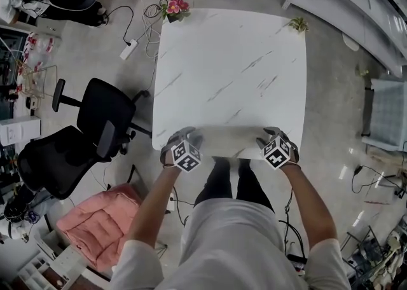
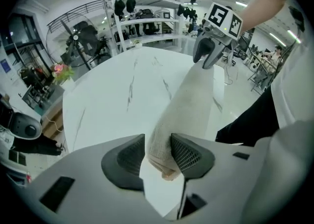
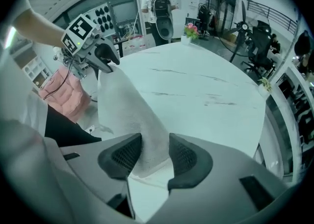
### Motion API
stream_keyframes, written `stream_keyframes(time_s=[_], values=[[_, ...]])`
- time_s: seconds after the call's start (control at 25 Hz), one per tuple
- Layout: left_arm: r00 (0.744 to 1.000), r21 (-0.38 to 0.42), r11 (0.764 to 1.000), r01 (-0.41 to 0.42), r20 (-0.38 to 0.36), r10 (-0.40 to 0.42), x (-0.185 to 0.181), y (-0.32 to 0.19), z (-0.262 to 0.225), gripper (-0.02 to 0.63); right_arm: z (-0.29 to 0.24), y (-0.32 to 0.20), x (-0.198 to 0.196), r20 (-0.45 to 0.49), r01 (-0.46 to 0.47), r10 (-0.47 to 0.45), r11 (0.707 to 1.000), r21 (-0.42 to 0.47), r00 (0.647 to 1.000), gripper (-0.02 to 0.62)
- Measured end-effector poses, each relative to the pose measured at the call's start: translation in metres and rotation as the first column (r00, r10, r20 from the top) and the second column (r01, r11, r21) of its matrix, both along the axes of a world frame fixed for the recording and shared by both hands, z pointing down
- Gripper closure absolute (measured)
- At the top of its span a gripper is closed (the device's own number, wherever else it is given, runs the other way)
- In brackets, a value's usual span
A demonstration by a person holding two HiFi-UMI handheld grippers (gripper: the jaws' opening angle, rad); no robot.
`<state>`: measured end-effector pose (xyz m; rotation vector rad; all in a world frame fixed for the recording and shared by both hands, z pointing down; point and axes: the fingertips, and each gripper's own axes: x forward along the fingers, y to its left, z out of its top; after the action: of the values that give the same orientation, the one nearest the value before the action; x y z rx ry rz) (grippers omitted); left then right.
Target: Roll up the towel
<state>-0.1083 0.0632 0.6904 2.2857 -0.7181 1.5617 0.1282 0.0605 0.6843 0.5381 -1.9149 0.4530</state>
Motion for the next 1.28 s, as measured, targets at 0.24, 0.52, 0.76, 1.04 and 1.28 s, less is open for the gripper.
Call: stream_keyframes(time_s=[0.24, 0.52, 0.76, 1.04, 1.28], values=[[0.999, -0.012, 0.999, 0.03, -0.018, -0.03, 0.001, -0.002, 0.011, 0.422, 0.009, 0.002, -0.003, -0.047, -0.008, 0.01, 0.999, 0.035, 0.999, 0.402], [0.99, 0.035, 0.993, 0.113, -0.083, -0.11, -0.013, 0.001, -0.02, 0.417, -0.021, 0.007, -0.006, 0.005, -0.052, 0.052, 0.996, 0.075, 0.999, 0.402], [0.955, 0.046, 0.97, 0.241, -0.187, -0.228, -0.025, -0.005, -0.053, 0.433, -0.065, -0.003, -0.006, 0.04, -0.144, 0.139, 0.976, 0.164, 0.989, 0.423], [0.921, 0.039, 0.963, 0.265, -0.307, -0.241, -0.025, -0.001, -0.095, 0.5, -0.123, 0.002, -0.015, 0.093, -0.211, 0.193, 0.943, 0.257, 0.977, 0.463], [0.886, 0.078, 0.96, 0.268, -0.412, -0.214, -0.021, 0.013, -0.144, 0.545, -0.178, 0.019, -0.021, 0.177, -0.297, 0.249, 0.89, 0.346, 0.952, 0.509]])
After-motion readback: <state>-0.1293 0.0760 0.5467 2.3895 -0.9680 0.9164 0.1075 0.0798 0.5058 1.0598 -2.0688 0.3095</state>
